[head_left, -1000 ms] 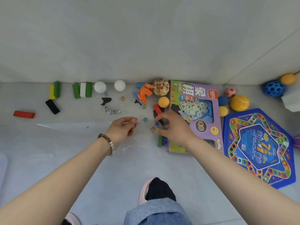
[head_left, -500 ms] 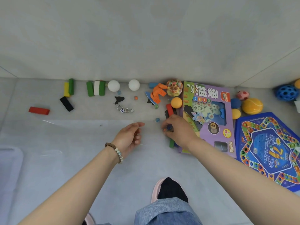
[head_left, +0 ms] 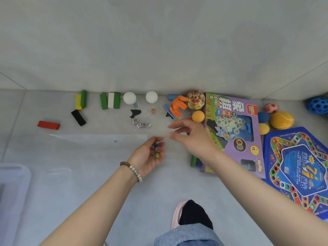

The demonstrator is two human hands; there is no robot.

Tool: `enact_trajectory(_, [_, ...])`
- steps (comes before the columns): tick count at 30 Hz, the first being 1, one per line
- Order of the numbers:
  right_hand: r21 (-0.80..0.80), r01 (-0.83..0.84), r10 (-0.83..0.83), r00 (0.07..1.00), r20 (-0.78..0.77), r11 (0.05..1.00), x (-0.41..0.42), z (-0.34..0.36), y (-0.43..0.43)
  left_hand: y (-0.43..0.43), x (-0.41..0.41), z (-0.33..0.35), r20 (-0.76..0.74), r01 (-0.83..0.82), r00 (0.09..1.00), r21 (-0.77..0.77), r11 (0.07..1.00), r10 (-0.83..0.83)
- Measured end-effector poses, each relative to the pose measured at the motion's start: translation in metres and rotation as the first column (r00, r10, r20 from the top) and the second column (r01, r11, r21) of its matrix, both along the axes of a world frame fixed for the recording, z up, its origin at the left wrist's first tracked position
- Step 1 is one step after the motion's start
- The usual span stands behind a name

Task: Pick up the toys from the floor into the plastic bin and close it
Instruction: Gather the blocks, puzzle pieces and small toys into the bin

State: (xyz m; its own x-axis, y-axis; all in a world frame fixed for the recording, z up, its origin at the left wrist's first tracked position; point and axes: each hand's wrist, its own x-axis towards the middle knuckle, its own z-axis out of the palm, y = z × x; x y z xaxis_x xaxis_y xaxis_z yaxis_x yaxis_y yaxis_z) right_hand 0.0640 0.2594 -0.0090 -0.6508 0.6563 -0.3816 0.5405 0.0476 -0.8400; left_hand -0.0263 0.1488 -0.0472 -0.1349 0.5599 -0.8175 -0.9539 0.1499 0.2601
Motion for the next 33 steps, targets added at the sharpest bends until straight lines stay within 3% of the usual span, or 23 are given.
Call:
enact_trajectory(2, [0.082,0.080,-0.088,0.992,0.090,0.993,0.007,-0.011,0.016,-0.002,-0.004,-0.001,-0.144,0.058,0.987,-0.079,0.995,-0.069])
enact_trajectory(5, [0.142,0.003,-0.036,0.972,0.232,0.990,0.010,-0.030,0.022,-0.004,-0.008,-0.005,-0.338,0.130,0.925,-0.145,0.981,-0.173])
enact_trajectory(7, [0.181,-0.049,-0.002,0.962,0.272,0.982,0.006,-0.041,0.015,-0.004,-0.007,-0.006,-0.380,0.129,0.907,-0.157,0.979,-0.180])
enact_trajectory(9, [0.229,-0.081,0.010,0.955,0.296,0.970,0.002,-0.048,0.009,-0.002,-0.007,-0.005,-0.359,0.090,0.924,-0.131,0.987,-0.132])
enact_trajectory(12, [0.257,-0.057,-0.023,0.954,0.297,0.965,-0.008,-0.050,0.001,0.001,-0.010,-0.002,-0.204,-0.025,0.979,-0.058,0.998,0.013])
enact_trajectory(15, [0.084,0.070,-0.076,0.995,0.066,0.994,-0.023,-0.032,-0.007,0.001,-0.014,-0.002,-0.133,-0.044,0.990,-0.017,0.999,0.041])
enact_trajectory(18, [0.041,0.008,-0.007,1.000,-0.018,0.999,-0.028,-0.019,-0.009,0.003,-0.017,-0.001,-0.085,-0.112,0.990,0.008,0.994,0.113])
enact_trajectory(22, [0.151,0.318,-0.327,0.944,0.042,0.936,-0.018,-0.034,0.012,0.007,-0.025,-0.003,-0.255,-0.098,0.964,-0.069,0.993,0.077])
enact_trajectory(28, [0.248,0.199,-0.254,0.943,0.213,0.948,-0.036,-0.052,0.024,0.006,-0.030,-0.010,-0.506,-0.018,0.860,-0.149,0.989,-0.060])
enact_trajectory(31, [0.296,0.176,-0.258,0.929,0.266,0.939,-0.039,-0.057,0.022,0.001,-0.040,-0.009,-0.497,-0.044,0.867,-0.146,0.988,-0.035])
enact_trajectory(33, [0.218,0.313,-0.358,0.909,0.214,0.924,-0.035,-0.055,0.013,-0.002,-0.046,-0.007,-0.447,-0.079,0.894,-0.099,0.992,0.026])
